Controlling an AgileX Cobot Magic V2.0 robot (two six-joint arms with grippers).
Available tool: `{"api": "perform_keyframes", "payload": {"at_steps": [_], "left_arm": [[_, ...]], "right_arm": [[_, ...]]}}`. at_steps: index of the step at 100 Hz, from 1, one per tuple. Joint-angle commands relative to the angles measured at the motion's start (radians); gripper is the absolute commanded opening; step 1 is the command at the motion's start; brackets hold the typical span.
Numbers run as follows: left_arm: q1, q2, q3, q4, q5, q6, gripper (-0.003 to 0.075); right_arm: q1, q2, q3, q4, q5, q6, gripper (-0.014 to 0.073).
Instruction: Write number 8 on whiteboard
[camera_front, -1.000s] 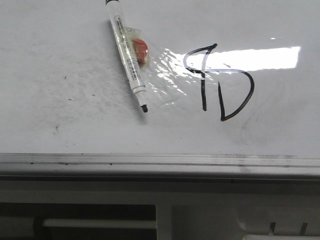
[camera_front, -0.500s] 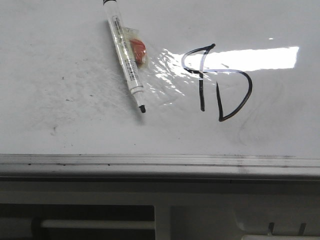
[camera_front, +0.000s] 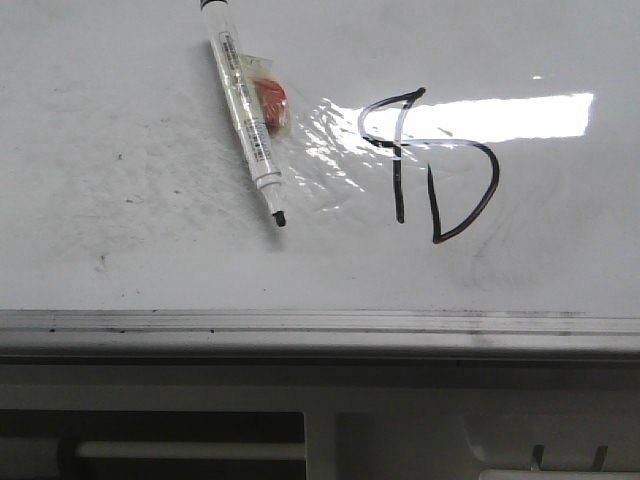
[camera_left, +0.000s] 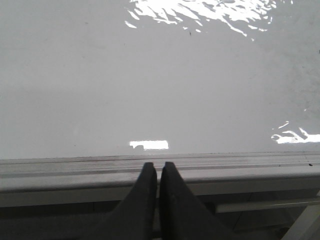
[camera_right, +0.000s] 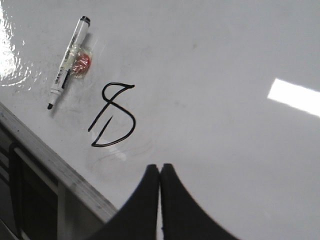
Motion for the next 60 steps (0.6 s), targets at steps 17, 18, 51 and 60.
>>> {"api": "perform_keyframes", "payload": {"at_steps": [17, 18, 51, 60], "left_arm": [[0.002, -0.026, 0.038, -0.011, -0.031, -0.012, -0.002], [0.002, -0.026, 0.038, -0.011, -0.031, -0.012, -0.002], [0.002, -0.026, 0.038, -0.011, -0.031, -0.012, -0.002], [0.002, -0.026, 0.038, -0.011, -0.031, -0.012, -0.002]], "right_arm": [[-0.432, 0.017, 0.243, 0.312, -0.467, -0.054, -0.0043], [-0.443, 0.017, 0.248, 0.317, -0.484, -0.054, -0.0043], [-0.657, 0.017, 0.275, 0.329, -0.239, -0.054, -0.0043], [-0.657, 0.015, 0.275, 0.335, -0.196, -0.054, -0.0043]]}}
